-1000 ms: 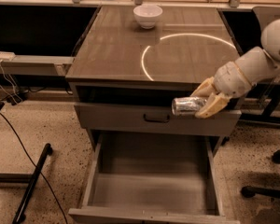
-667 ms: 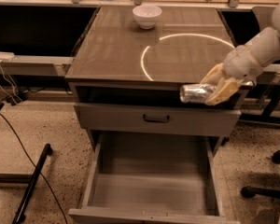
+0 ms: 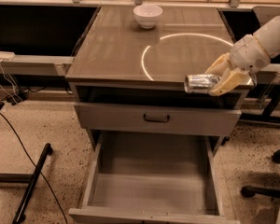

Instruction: Pick redbull can from middle drawer and place on counter

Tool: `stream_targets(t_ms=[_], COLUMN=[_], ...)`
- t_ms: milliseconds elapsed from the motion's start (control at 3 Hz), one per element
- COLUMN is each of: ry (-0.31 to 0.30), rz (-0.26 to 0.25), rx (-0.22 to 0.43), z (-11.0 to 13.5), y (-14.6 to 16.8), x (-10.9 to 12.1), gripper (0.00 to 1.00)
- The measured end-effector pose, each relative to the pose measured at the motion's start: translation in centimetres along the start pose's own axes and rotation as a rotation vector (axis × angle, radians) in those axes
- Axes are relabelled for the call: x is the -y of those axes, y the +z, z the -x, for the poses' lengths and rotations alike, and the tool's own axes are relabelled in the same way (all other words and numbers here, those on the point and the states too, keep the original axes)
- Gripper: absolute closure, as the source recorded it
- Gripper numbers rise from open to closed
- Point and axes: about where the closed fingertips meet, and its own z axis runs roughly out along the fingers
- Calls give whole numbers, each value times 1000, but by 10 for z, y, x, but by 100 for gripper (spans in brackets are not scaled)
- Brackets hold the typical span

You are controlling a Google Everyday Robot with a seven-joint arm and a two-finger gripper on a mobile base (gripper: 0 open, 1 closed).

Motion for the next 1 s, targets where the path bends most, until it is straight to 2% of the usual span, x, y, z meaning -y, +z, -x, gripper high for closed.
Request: stream_targets(t_ms=[333,667,1000], ry=[3,79,281], rz=[-34,-76,-113], rx=[-1,-1,95], z=[31,46,26], y=[-11,-18,0], x=[27,59,86], gripper=[100,100,100])
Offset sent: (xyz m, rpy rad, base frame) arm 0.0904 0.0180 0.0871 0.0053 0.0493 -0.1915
